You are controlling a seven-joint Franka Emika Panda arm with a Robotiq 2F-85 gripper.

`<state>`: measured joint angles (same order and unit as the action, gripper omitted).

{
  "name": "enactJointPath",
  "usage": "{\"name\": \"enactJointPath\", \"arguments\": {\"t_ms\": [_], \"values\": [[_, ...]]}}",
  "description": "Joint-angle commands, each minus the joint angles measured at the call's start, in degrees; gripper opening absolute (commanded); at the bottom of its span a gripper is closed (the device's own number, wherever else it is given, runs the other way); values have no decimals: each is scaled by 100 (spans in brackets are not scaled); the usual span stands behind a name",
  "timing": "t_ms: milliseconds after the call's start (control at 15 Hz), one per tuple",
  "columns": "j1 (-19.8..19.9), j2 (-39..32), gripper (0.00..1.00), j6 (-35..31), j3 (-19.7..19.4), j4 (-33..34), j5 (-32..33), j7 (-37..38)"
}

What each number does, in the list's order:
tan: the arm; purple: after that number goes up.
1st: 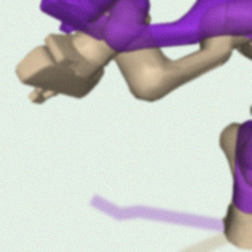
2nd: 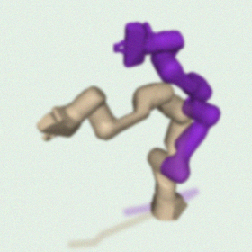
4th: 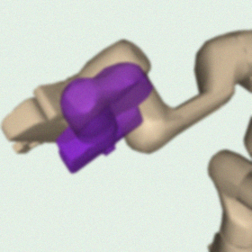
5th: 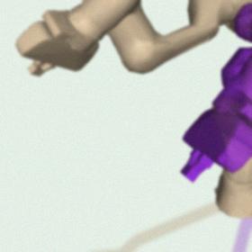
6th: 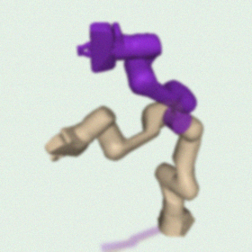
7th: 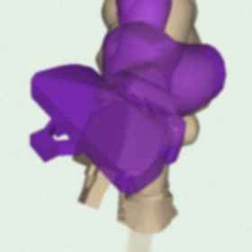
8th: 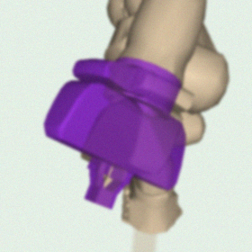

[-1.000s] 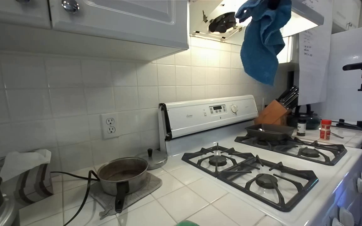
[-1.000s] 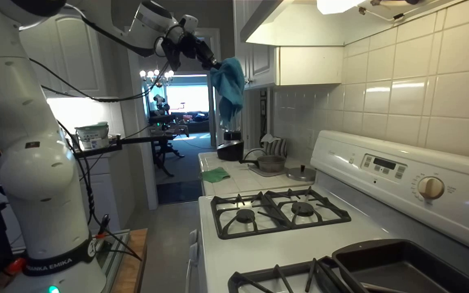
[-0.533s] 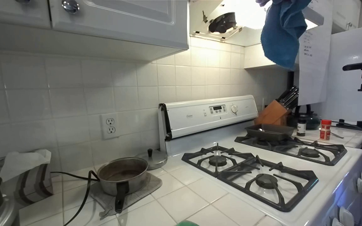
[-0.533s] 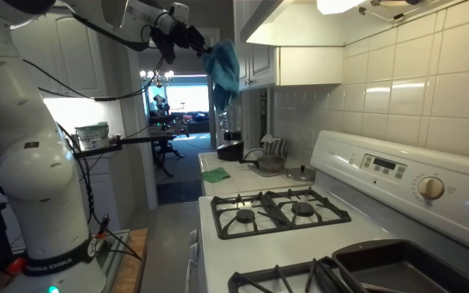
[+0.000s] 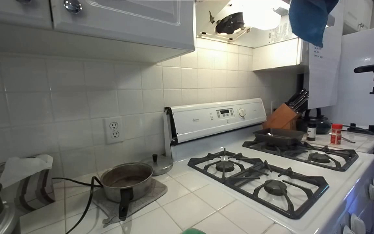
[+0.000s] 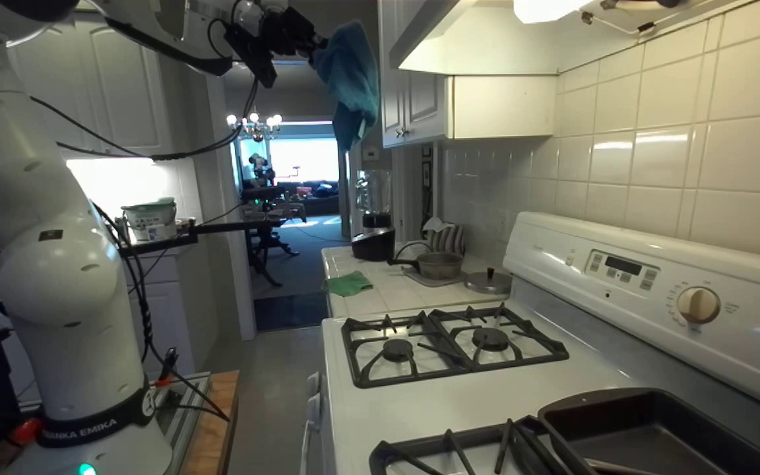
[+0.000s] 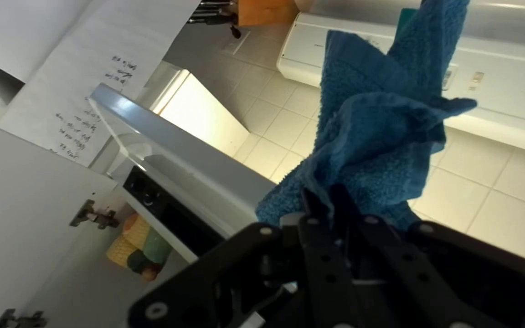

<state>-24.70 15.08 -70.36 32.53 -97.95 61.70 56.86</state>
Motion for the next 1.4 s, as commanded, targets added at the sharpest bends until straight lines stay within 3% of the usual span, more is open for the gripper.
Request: {"name": "enactJointPath", "arguments": {"t_ms": [0, 467, 533, 600, 1333], "values": [[156, 4, 3, 395, 133, 186, 556, -95], [292, 117, 3, 540, -74, 207, 1278, -290], [309, 107, 3, 543, -124, 242, 1274, -256], [219, 36, 10, 467, -101, 173, 1104, -117], [259, 54, 10, 482, -165, 195, 1133, -118]]}}
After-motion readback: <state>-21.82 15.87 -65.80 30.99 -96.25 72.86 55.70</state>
